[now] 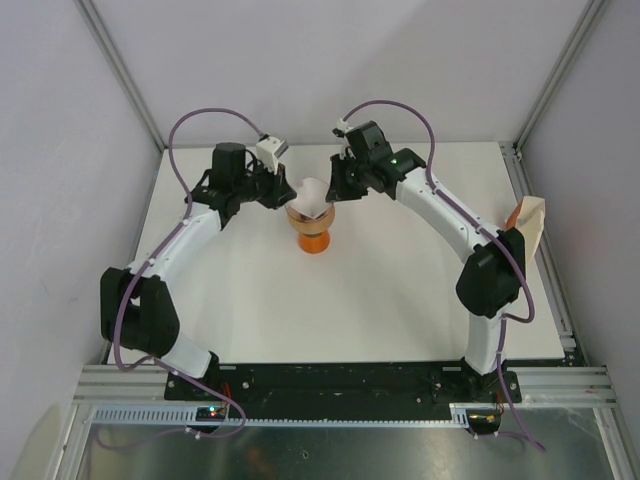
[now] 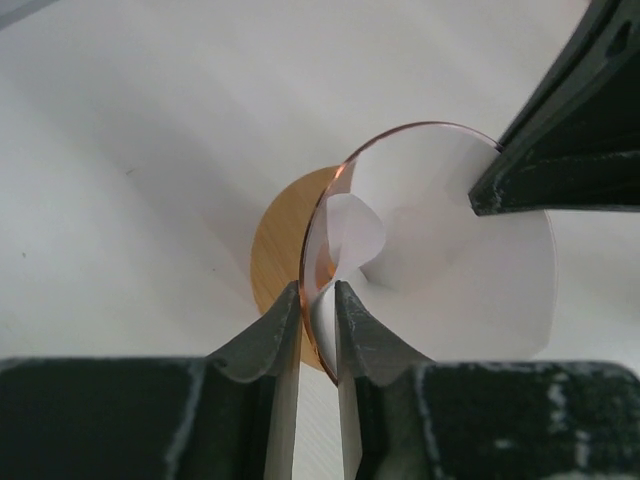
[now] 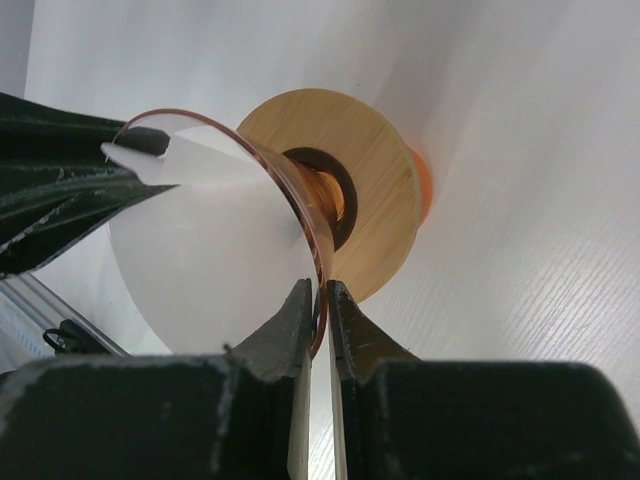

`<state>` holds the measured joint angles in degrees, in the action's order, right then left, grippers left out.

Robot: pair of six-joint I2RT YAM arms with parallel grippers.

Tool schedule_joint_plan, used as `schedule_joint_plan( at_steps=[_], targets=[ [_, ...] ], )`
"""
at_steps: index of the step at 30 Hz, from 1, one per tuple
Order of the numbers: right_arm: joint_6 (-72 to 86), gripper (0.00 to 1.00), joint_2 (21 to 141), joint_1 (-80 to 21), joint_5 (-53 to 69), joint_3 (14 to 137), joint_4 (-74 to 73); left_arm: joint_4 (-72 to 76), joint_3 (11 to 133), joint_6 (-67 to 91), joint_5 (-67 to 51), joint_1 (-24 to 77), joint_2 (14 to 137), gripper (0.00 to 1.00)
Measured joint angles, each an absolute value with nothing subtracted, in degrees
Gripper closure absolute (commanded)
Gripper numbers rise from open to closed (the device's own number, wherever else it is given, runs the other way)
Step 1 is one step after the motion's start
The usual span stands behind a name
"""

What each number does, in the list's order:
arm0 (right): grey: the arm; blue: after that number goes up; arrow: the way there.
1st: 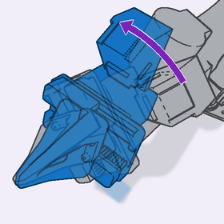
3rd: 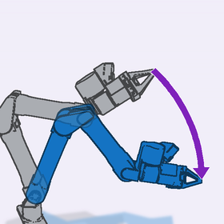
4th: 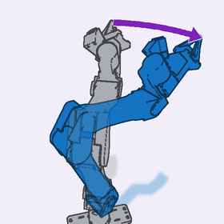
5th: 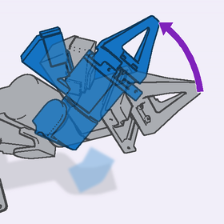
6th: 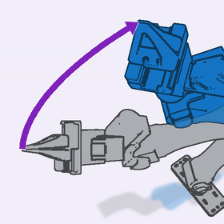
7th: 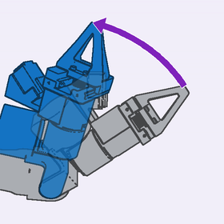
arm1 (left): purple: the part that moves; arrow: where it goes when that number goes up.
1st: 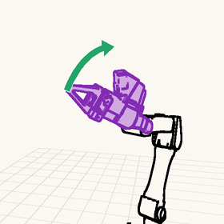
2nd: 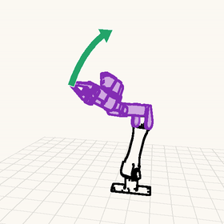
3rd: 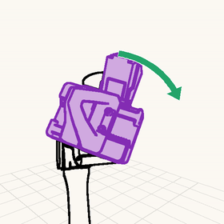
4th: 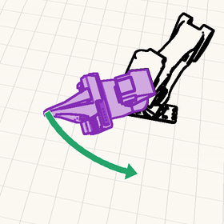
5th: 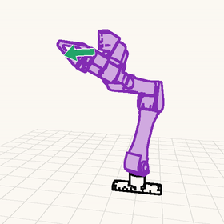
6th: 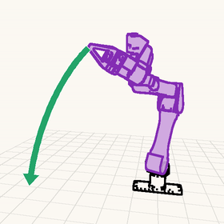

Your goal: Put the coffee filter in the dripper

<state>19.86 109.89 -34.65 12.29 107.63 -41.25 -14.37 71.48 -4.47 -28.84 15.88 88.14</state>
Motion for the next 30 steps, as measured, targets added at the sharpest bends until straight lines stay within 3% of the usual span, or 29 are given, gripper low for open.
schedule_joint_plan(
  at_steps=[24,30],
  targets=[
    [18.4,1.00,113.0,-37.1,11.7,112.8,-46.2,-31.4,75.9,-4.5,-29.0,16.2,88.2,0.44],
    [18.4,0.92,113.5,-36.9,12.8,113.5,-47.0,-32.8,77.1,-4.6,-27.3,16.2,88.2,0.38]
  ],
)
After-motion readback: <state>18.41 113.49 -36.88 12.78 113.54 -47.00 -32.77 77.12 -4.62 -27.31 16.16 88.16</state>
